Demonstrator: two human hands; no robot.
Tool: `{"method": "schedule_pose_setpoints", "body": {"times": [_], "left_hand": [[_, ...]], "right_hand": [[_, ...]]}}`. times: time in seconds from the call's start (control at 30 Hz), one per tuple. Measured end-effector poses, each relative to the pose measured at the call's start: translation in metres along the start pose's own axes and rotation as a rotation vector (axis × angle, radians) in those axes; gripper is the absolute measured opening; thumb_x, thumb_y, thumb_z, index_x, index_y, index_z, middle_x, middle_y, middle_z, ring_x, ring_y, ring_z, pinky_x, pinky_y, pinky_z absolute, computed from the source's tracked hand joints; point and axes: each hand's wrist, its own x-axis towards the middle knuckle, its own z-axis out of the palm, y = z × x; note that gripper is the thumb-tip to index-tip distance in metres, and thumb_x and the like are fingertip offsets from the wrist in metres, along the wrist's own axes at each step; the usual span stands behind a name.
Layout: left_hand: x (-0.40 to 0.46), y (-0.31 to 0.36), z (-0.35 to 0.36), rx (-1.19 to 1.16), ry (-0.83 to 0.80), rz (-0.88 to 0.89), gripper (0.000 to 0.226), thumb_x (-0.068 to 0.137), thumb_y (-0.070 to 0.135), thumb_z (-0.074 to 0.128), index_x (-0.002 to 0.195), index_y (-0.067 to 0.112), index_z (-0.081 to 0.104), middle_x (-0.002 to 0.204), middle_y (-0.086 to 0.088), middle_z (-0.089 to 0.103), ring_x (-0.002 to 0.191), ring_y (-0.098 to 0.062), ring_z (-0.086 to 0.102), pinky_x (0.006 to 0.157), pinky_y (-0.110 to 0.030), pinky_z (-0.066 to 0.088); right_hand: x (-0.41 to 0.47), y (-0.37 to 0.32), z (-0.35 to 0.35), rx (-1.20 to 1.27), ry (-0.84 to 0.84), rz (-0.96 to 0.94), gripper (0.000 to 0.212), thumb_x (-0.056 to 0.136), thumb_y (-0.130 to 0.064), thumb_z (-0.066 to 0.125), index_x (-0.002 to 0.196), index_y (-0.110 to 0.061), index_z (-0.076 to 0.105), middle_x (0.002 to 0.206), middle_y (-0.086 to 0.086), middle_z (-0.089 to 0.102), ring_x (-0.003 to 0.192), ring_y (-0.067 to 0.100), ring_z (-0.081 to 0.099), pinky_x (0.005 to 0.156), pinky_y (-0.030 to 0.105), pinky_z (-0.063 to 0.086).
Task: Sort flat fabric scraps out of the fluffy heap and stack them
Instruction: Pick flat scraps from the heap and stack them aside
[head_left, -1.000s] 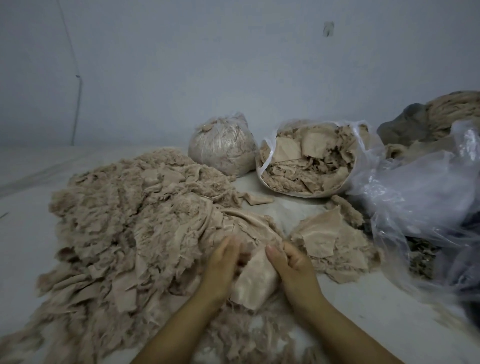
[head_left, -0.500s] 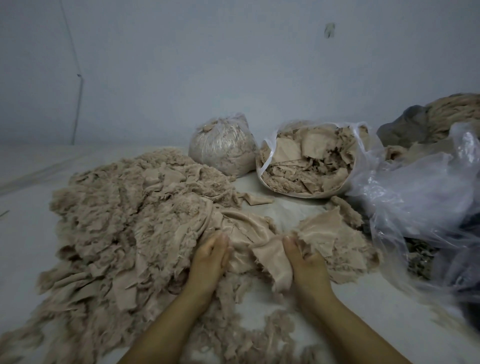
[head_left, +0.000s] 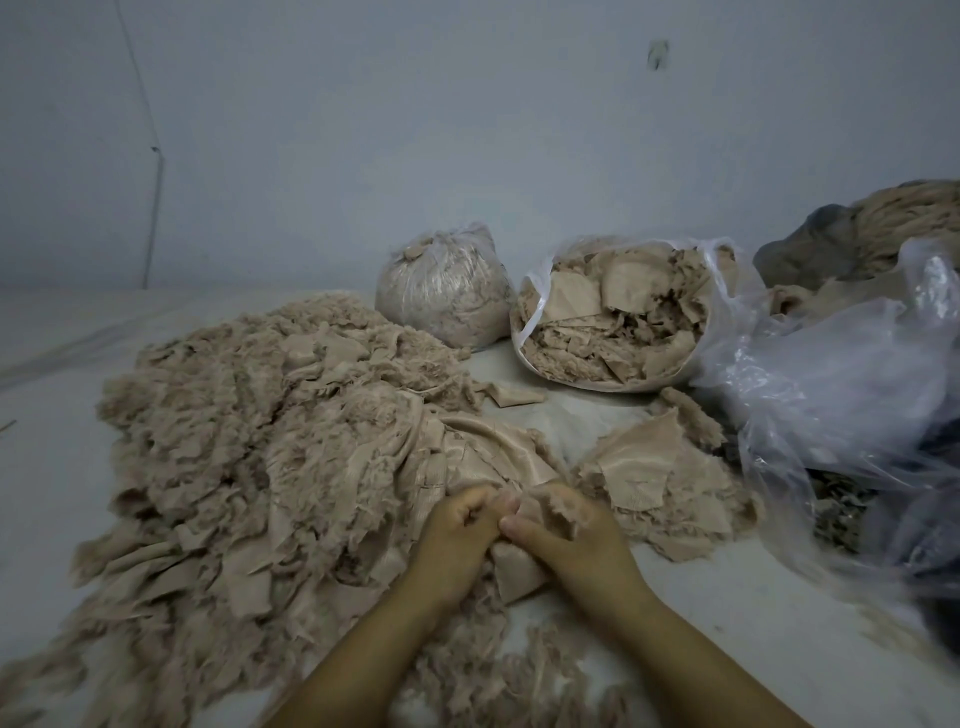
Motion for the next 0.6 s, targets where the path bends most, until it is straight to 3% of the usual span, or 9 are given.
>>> {"method": "schedule_pose_setpoints", "body": {"times": [0.07, 0.13, 0.2, 0.3, 0.33, 0.4, 0.47, 0.6], "left_hand": [[0.0, -0.001, 0.001, -0.112, 0.039, 0.004, 0.028, 0.088, 0.028, 0.054, 0.067, 0.01, 0.057, 0.063, -0.004, 0.056, 0.061, -0.015, 0.052, 0.059, -0.027, 0.044], [0.001, -0.001, 0.002, -0.247, 0.094, -0.05, 0.028, 0.083, 0.034, 0.055, 0.073, 0.01, 0.063, 0.072, -0.011, 0.063, 0.068, -0.022, 0.058, 0.065, -0.032, 0.048], [0.002, -0.002, 0.002, -0.32, 0.114, -0.108, 0.031, 0.08, 0.042, 0.052, 0.078, 0.016, 0.069, 0.081, -0.007, 0.071, 0.075, -0.023, 0.066, 0.065, -0.03, 0.052], [-0.001, -0.009, 0.002, 0.007, -0.144, -0.072, 0.026, 0.089, 0.043, 0.054, 0.098, 0.021, 0.065, 0.098, 0.006, 0.07, 0.091, -0.003, 0.066, 0.072, -0.017, 0.051], [-0.002, -0.011, 0.004, 0.109, -0.173, -0.04, 0.016, 0.09, 0.034, 0.059, 0.1, 0.022, 0.062, 0.096, 0.009, 0.068, 0.086, 0.003, 0.065, 0.071, -0.014, 0.049], [-0.002, -0.01, 0.007, 0.097, -0.117, -0.022, 0.004, 0.091, 0.018, 0.058, 0.088, 0.018, 0.06, 0.072, 0.007, 0.065, 0.059, -0.004, 0.062, 0.057, -0.017, 0.048], [-0.001, -0.008, 0.005, 0.036, -0.067, -0.022, 0.017, 0.095, 0.016, 0.05, 0.08, 0.012, 0.058, 0.049, 0.007, 0.053, 0.043, -0.007, 0.046, 0.046, -0.017, 0.039], [-0.001, -0.01, 0.0, -0.023, -0.016, -0.06, 0.024, 0.098, 0.022, 0.044, 0.084, 0.008, 0.057, 0.043, 0.002, 0.043, 0.036, -0.007, 0.036, 0.038, -0.016, 0.031]], "right_hand": [[-0.002, -0.003, 0.002, 0.012, 0.02, -0.043, 0.013, 0.084, -0.013, 0.07, 0.081, -0.001, 0.065, 0.073, 0.008, 0.067, 0.068, 0.017, 0.061, 0.066, 0.029, 0.049], [-0.002, -0.003, 0.004, 0.165, 0.063, -0.029, 0.01, 0.087, -0.006, 0.064, 0.077, -0.007, 0.064, 0.067, -0.004, 0.067, 0.063, 0.005, 0.062, 0.061, 0.017, 0.048], [0.002, -0.002, 0.006, 0.326, 0.157, -0.005, 0.009, 0.088, -0.004, 0.061, 0.08, -0.007, 0.062, 0.066, -0.006, 0.067, 0.062, 0.004, 0.062, 0.059, 0.015, 0.048], [0.006, 0.004, 0.006, 0.571, 0.263, 0.092, 0.005, 0.089, -0.008, 0.061, 0.092, -0.004, 0.062, 0.078, 0.005, 0.07, 0.073, 0.016, 0.067, 0.067, 0.027, 0.055], [0.008, 0.006, 0.004, 0.565, 0.303, 0.104, 0.004, 0.089, -0.009, 0.062, 0.091, -0.006, 0.062, 0.078, 0.007, 0.069, 0.073, 0.019, 0.066, 0.068, 0.031, 0.054], [0.011, 0.011, 0.0, 0.49, 0.403, 0.112, 0.01, 0.09, -0.011, 0.062, 0.08, -0.011, 0.059, 0.071, 0.007, 0.065, 0.066, 0.019, 0.061, 0.063, 0.034, 0.051], [0.013, 0.016, -0.003, 0.44, 0.455, 0.115, 0.018, 0.092, -0.012, 0.06, 0.075, -0.014, 0.055, 0.063, 0.004, 0.062, 0.059, 0.018, 0.057, 0.055, 0.032, 0.047], [0.014, 0.022, -0.004, 0.309, 0.483, 0.093, 0.026, 0.092, -0.011, 0.058, 0.069, -0.02, 0.052, 0.056, -0.002, 0.053, 0.055, 0.015, 0.046, 0.052, 0.028, 0.039]]}}
